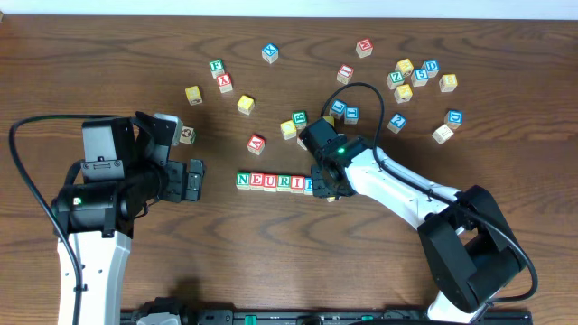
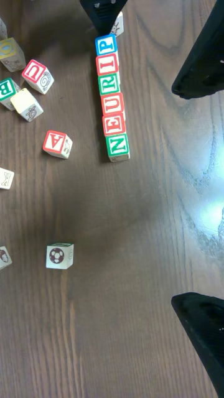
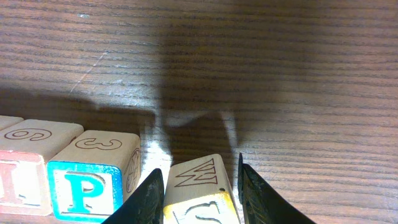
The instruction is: Spell out NEURIPS
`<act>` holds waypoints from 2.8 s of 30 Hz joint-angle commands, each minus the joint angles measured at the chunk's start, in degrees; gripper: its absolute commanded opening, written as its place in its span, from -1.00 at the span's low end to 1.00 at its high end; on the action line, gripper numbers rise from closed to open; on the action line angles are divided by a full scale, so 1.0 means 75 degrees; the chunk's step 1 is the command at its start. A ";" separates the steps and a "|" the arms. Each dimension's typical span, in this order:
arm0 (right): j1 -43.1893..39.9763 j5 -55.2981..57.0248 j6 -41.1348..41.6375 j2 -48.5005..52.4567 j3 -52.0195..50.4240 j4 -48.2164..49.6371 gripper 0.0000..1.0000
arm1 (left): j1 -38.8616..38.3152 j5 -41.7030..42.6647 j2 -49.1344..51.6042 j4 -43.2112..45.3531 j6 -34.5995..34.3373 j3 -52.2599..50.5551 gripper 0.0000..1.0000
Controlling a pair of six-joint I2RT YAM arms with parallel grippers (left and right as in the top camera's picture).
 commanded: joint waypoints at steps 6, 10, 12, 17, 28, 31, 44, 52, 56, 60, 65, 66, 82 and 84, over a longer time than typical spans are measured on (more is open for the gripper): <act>0.0047 0.0379 0.0064 -0.0189 0.0093 0.0023 -0.32 | 0.0035 0.0093 -0.0047 -0.0017 0.0096 0.0154 0.95; -0.0003 0.0431 0.0064 -0.0192 0.0096 0.0152 -0.29 | 0.0035 0.0093 -0.0047 -0.0017 0.0096 0.0154 0.96; -0.0050 0.0431 0.0064 -0.0192 0.0096 0.0227 -0.27 | 0.0035 0.0093 -0.0047 -0.0017 0.0096 0.0154 0.96; -0.0105 0.0431 0.0058 -0.0192 0.0096 0.0399 -0.24 | 0.0035 0.0093 -0.0047 -0.0017 0.0096 0.0154 0.96; -0.0347 0.1014 -0.0026 -0.0195 0.0149 0.0539 -0.18 | 0.0032 0.0093 -0.0047 -0.0017 0.0096 0.0154 0.96; -0.0501 0.1122 -0.0029 -0.0227 0.0154 0.0458 -0.18 | 0.0035 0.0093 -0.0047 -0.0017 0.0096 0.0154 0.96; -0.0836 0.0478 0.0006 -0.0335 0.0152 -0.1591 -0.68 | 0.0032 0.0090 -0.0047 -0.0017 0.0096 0.0154 0.96; -0.0743 0.0312 0.0009 -0.0335 0.0149 -0.2480 -0.97 | 0.0035 0.0093 -0.0047 -0.0017 0.0096 0.0154 0.96; -0.0731 0.0254 0.0061 -0.0335 0.0143 -0.2489 -0.98 | 0.0035 0.0090 -0.0047 -0.0017 0.0096 0.0154 0.96; -0.0624 0.0119 0.0184 -0.0335 0.0134 -0.2436 -0.98 | 0.0035 0.0090 -0.0047 -0.0017 0.0096 0.0154 0.95; -0.0338 -0.0035 0.0309 -0.0335 0.0134 -0.2326 -0.97 | 0.0035 0.0090 -0.0047 -0.0017 0.0096 0.0154 0.96; -0.0265 -0.0064 0.0361 -0.0332 0.0134 -0.2294 -0.97 | 0.0032 0.0093 -0.0047 -0.0017 0.0096 0.0154 0.96; 0.0251 0.0201 0.0726 -0.0332 -0.0076 -0.1139 -0.98 | 0.0035 0.0093 -0.0047 -0.0017 0.0096 0.0154 0.95; 0.0271 0.0201 0.0726 -0.0332 -0.0192 -0.0982 -0.98 | 0.0035 0.0093 -0.0047 -0.0017 0.0096 0.0154 0.96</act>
